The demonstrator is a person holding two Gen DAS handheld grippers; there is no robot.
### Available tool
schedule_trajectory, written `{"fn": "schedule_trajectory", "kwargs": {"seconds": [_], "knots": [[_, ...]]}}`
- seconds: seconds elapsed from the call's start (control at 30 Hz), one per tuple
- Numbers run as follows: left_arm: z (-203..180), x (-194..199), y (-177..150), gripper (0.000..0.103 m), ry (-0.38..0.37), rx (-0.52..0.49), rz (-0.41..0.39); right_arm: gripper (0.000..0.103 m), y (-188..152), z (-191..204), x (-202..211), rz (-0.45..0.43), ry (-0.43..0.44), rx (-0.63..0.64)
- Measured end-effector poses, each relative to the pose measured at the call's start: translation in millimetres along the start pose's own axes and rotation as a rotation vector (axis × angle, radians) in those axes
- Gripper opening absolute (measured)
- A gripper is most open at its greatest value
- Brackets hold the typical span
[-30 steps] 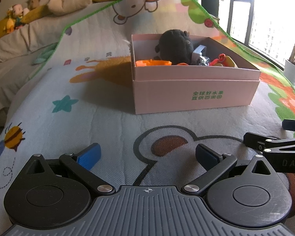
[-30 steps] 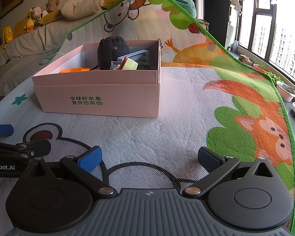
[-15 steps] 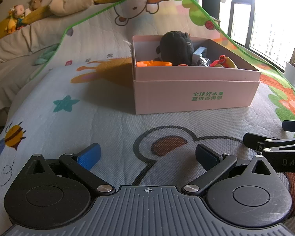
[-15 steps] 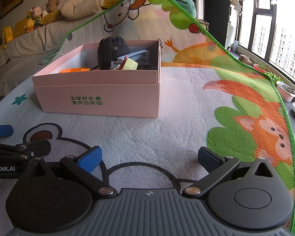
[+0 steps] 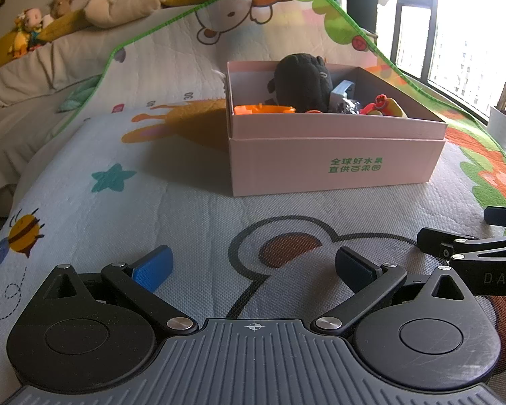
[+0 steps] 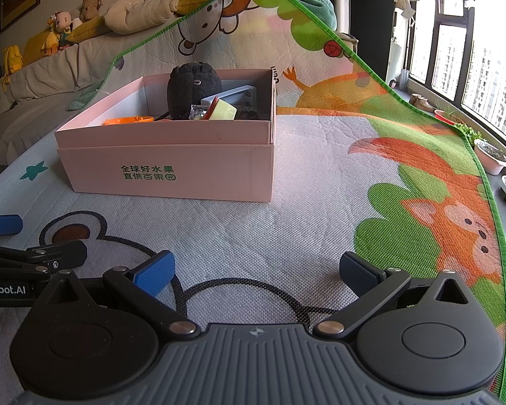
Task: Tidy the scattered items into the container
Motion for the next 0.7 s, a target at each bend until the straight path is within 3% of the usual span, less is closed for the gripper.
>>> {"fn": "schedule_trajectory", "kwargs": {"seconds": [0.7], "knots": [[-0.4,1.1,-0.3,0.103,0.013,-0.002,-0.001,0.103,-0.1,-0.2,-0.3,0.000,0.000,0.000]]}}
Point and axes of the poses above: each gripper's, at about its wrist camera, not at the fingertips, and x roughly against the way its jaws point, z to its left, y to its top, the point moved 5 cm from there along -x, roughly the way its jaws point, and after that the axes turned 5 degrees about -y, right-handed, at the moved point
